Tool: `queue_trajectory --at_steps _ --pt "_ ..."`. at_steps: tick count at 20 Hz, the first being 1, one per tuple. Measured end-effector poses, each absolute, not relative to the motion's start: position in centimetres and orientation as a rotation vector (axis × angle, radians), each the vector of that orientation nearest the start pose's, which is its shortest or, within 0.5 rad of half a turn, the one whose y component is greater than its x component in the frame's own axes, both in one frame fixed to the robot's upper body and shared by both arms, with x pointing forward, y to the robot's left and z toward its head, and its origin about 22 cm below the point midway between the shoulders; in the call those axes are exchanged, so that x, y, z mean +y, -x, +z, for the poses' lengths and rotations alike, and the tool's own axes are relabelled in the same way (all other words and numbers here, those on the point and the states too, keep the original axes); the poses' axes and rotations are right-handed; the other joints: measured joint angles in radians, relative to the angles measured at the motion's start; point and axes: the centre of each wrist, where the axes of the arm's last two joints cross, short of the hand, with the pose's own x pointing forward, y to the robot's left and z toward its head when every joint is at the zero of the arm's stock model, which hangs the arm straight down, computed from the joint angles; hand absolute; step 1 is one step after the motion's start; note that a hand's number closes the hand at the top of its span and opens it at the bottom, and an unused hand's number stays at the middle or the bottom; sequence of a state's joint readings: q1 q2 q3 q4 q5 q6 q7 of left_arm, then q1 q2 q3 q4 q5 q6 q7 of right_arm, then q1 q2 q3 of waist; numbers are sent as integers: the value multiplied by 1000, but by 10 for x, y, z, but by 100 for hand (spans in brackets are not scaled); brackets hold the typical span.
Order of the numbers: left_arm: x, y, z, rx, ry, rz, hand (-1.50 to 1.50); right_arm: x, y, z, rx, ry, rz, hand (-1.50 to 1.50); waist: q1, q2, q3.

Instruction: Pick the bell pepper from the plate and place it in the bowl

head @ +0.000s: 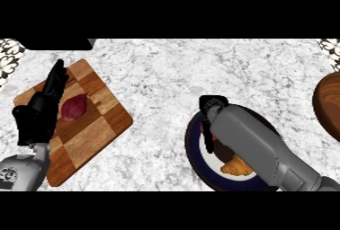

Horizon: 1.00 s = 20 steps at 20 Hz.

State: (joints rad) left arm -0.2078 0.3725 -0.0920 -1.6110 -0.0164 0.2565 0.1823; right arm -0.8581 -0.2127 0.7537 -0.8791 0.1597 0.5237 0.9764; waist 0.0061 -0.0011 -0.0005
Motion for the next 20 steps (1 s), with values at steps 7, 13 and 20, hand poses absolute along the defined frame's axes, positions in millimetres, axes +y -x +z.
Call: queue_trajectory --at_steps 7,13,20 --pt "267 -285 82 -1646 -392 -172 0 -95 -368 43 -396 602 1533 150 1 -10 -1" --pt "277 -290 78 -1647 -396 -166 0 -97 -359 37 -435 634 1567 150 -1 -14 -3" --pt "266 -290 76 -1648 -392 -169 0 -98 -359 38 -480 651 1570 150 -2 -11 -4"
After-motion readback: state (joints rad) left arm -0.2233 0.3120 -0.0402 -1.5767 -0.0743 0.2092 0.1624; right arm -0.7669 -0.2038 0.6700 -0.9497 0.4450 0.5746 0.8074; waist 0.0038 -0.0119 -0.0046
